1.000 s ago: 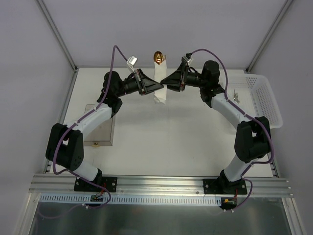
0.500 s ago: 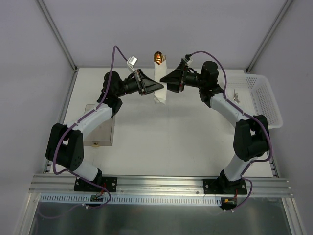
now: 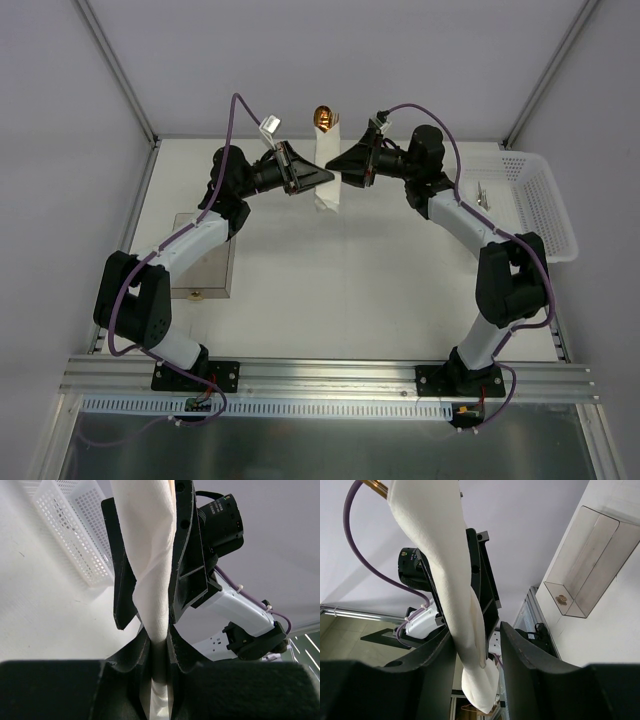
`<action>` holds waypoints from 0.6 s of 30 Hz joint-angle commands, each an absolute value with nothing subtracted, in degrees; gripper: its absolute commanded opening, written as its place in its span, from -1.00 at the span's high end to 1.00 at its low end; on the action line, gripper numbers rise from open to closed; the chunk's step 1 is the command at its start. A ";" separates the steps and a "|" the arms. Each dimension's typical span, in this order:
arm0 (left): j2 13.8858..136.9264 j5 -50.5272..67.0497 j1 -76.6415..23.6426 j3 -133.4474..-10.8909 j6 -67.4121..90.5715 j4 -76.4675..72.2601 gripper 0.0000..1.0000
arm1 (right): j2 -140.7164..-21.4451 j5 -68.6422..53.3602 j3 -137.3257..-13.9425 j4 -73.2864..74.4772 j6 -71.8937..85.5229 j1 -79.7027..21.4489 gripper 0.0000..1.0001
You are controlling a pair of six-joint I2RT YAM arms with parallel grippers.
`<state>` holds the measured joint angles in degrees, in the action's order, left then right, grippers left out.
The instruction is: Place the utensils on the paper napkin and roll it up
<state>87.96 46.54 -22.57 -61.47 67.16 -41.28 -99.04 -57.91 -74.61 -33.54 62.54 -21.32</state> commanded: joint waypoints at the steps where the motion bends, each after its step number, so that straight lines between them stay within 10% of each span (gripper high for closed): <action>1: 87.01 47.90 -23.38 -62.40 67.41 -47.20 1.00 | -99.49 -58.89 -76.82 -35.42 61.96 -22.15 0.15; 11: 87.36 47.90 -23.47 -62.32 67.76 -47.20 1.00 | -99.49 -58.89 -76.82 -35.42 60.91 -21.97 1.00; 18: 87.63 48.43 -23.47 -62.66 67.33 -46.06 0.91 | -99.41 -59.06 -76.73 -35.42 59.95 -21.01 1.00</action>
